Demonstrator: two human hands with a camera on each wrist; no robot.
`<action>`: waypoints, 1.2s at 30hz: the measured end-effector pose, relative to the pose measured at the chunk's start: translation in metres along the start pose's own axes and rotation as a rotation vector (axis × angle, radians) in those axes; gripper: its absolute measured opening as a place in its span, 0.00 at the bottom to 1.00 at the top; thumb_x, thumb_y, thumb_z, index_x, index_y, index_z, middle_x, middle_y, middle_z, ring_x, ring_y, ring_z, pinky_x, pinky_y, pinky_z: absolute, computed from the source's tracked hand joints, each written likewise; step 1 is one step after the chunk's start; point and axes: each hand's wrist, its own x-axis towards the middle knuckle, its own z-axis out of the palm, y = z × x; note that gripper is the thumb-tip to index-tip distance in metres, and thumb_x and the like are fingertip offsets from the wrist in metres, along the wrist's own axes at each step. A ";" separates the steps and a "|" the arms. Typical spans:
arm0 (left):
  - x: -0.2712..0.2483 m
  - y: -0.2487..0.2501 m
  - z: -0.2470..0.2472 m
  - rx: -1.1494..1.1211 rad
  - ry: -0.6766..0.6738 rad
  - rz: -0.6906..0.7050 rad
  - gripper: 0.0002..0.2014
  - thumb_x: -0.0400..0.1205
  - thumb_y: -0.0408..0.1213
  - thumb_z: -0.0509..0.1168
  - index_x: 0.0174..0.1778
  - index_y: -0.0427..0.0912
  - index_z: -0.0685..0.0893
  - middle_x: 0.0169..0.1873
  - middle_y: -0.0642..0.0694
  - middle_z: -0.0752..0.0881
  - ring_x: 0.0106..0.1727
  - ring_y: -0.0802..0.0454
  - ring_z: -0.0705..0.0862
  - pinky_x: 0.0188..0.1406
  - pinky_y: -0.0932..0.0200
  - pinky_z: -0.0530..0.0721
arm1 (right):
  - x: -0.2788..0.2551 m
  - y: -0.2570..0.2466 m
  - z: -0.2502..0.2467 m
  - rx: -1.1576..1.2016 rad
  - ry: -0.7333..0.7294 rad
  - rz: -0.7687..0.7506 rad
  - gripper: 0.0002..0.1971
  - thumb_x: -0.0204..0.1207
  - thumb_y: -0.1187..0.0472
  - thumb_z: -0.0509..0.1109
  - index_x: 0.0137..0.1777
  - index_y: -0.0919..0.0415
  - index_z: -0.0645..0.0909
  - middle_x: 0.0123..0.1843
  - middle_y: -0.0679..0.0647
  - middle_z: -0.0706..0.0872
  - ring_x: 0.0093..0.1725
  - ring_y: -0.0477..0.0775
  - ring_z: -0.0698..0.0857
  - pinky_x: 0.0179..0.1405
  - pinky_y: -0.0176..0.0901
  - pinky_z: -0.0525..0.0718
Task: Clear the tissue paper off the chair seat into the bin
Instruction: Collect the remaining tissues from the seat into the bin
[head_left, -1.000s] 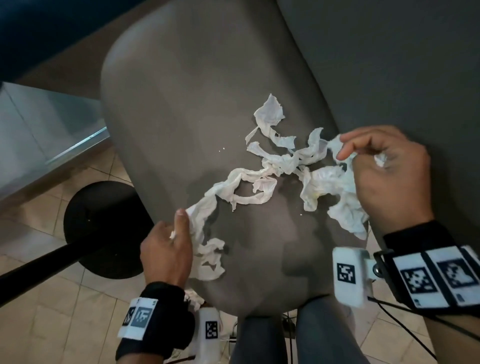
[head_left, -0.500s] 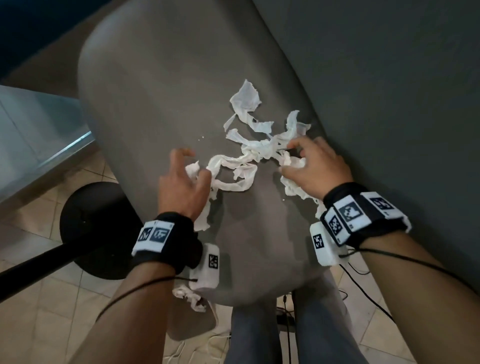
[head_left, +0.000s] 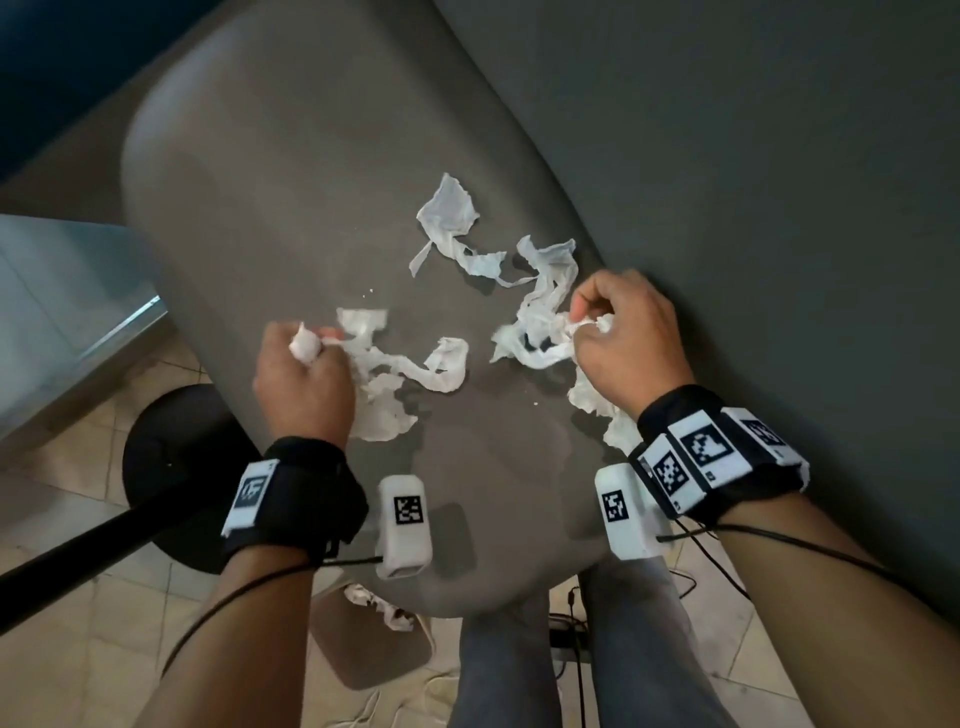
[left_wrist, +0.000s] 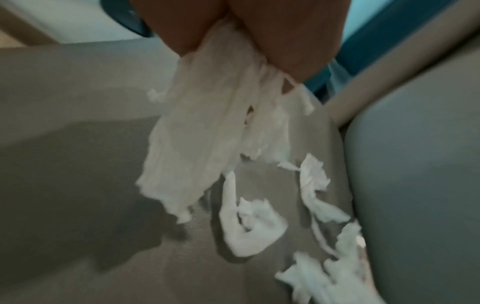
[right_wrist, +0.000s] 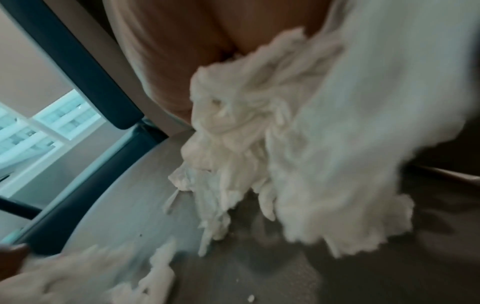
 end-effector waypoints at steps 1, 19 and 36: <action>-0.004 -0.002 -0.003 -0.075 0.015 0.003 0.16 0.71 0.27 0.56 0.41 0.55 0.77 0.42 0.50 0.90 0.50 0.47 0.88 0.56 0.50 0.85 | -0.001 -0.001 -0.001 0.010 -0.008 -0.006 0.12 0.64 0.75 0.64 0.35 0.55 0.79 0.45 0.52 0.82 0.45 0.48 0.80 0.48 0.39 0.77; -0.052 -0.022 0.062 0.327 -0.336 0.019 0.12 0.80 0.53 0.65 0.52 0.51 0.78 0.41 0.45 0.86 0.46 0.38 0.84 0.44 0.53 0.79 | 0.014 0.012 0.033 -0.242 -0.170 0.003 0.27 0.72 0.64 0.70 0.70 0.44 0.76 0.61 0.55 0.78 0.61 0.59 0.81 0.63 0.50 0.79; -0.078 -0.042 -0.001 -0.122 -0.204 -0.233 0.15 0.76 0.24 0.58 0.39 0.51 0.80 0.31 0.51 0.80 0.28 0.53 0.75 0.26 0.62 0.76 | -0.029 0.007 0.012 0.034 0.098 0.124 0.05 0.70 0.63 0.71 0.41 0.60 0.76 0.39 0.54 0.84 0.38 0.56 0.80 0.41 0.46 0.78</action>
